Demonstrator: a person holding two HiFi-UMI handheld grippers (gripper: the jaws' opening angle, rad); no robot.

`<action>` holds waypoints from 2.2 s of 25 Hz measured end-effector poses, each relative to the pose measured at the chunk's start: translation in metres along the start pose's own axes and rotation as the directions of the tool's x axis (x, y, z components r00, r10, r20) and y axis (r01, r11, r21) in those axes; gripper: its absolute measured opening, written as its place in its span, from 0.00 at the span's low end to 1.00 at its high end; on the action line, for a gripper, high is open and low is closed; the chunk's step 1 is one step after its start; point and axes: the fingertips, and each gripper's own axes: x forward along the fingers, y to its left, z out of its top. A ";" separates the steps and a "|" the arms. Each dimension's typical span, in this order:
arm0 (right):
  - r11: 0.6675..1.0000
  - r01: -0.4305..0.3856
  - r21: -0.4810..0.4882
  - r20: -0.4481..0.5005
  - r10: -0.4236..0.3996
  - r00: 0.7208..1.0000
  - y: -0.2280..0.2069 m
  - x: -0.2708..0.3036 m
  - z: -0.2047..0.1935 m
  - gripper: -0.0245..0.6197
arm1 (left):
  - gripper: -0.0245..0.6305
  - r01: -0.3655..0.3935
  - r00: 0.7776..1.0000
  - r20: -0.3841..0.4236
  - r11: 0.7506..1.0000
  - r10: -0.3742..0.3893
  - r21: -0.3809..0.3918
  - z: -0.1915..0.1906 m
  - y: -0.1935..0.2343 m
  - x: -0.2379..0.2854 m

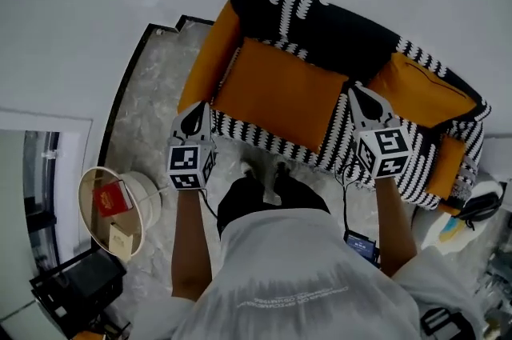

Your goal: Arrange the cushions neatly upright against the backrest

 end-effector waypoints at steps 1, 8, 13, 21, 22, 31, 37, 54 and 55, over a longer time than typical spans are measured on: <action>1.000 0.012 0.009 -0.017 -0.012 1.000 -0.002 0.004 -0.005 0.04 | 0.05 0.008 1.000 -0.013 1.000 -0.008 -0.001 -0.004 0.006 0.008; 0.986 0.141 0.095 -0.092 -0.132 0.987 -0.019 0.021 -0.032 0.04 | 0.06 0.121 0.991 -0.059 0.993 -0.120 0.011 -0.021 0.037 0.074; 0.956 0.241 0.168 -0.191 -0.208 0.959 -0.010 0.024 -0.081 0.04 | 0.07 0.228 0.969 -0.116 0.971 -0.218 0.076 -0.051 0.045 0.113; 0.933 0.285 0.221 -0.351 -0.197 0.916 0.017 0.029 -0.169 0.05 | 0.09 0.324 0.917 -0.274 0.942 -0.291 0.084 -0.133 0.059 0.148; 0.929 0.291 0.227 -0.375 -0.193 0.907 0.019 0.027 -0.183 0.05 | 0.09 0.329 0.908 -0.300 0.941 -0.291 0.083 -0.146 0.059 0.149; 0.924 0.317 0.213 -0.545 -0.157 0.824 0.027 0.053 -0.316 0.18 | 0.18 0.329 0.839 -0.468 0.944 -0.275 0.034 -0.263 0.061 0.185; 0.924 0.320 0.212 -0.632 -0.120 0.766 0.038 0.068 -0.414 0.29 | 0.27 0.426 0.756 -0.585 0.899 -0.293 0.099 -0.336 0.040 0.204; 0.920 0.365 0.140 -0.731 -0.152 0.665 0.032 0.102 -0.519 0.33 | 0.34 0.257 0.721 -0.680 0.962 -0.130 0.089 -0.431 0.072 0.243; 0.920 0.369 0.134 -0.736 -0.157 0.659 0.031 0.103 -0.519 0.33 | 0.34 0.253 0.720 -0.682 0.963 -0.127 0.088 -0.431 0.071 0.246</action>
